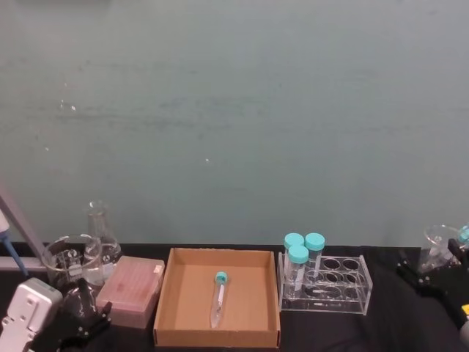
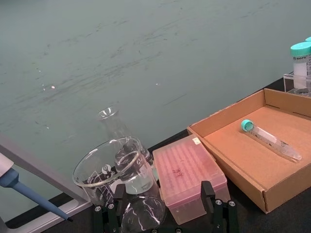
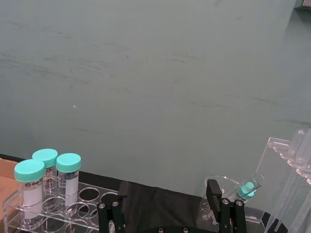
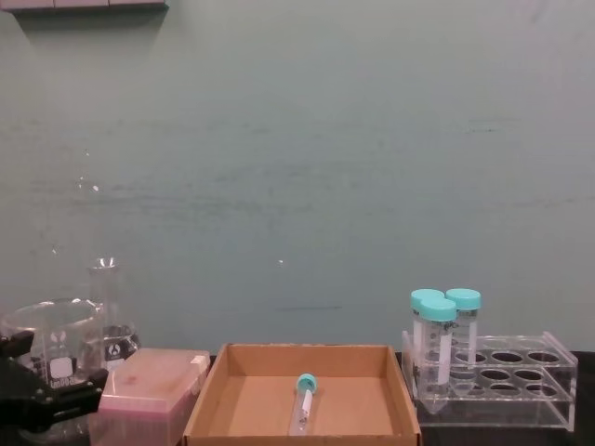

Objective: Use the right hand to move the test tube from the test tube rack into the box.

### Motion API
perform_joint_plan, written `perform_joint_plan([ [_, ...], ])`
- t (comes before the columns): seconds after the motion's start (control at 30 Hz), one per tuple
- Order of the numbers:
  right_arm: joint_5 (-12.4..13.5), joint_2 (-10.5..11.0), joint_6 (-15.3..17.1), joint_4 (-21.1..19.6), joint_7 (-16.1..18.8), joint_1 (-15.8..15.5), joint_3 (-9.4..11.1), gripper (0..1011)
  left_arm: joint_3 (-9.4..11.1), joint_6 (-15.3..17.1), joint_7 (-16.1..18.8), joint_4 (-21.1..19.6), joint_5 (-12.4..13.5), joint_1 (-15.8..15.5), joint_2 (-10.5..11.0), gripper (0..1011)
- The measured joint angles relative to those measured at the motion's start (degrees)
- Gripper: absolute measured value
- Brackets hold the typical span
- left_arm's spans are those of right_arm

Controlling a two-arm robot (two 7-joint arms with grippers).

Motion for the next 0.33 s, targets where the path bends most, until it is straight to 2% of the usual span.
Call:
perform_joint_plan([
  [0.33, 0.0, 0.1, -0.7, 0.0, 0.0, 0.1, -0.2, 1003, 0.0, 0.0, 0.0, 0.0, 0.0, 0.0, 0.0, 1000],
])
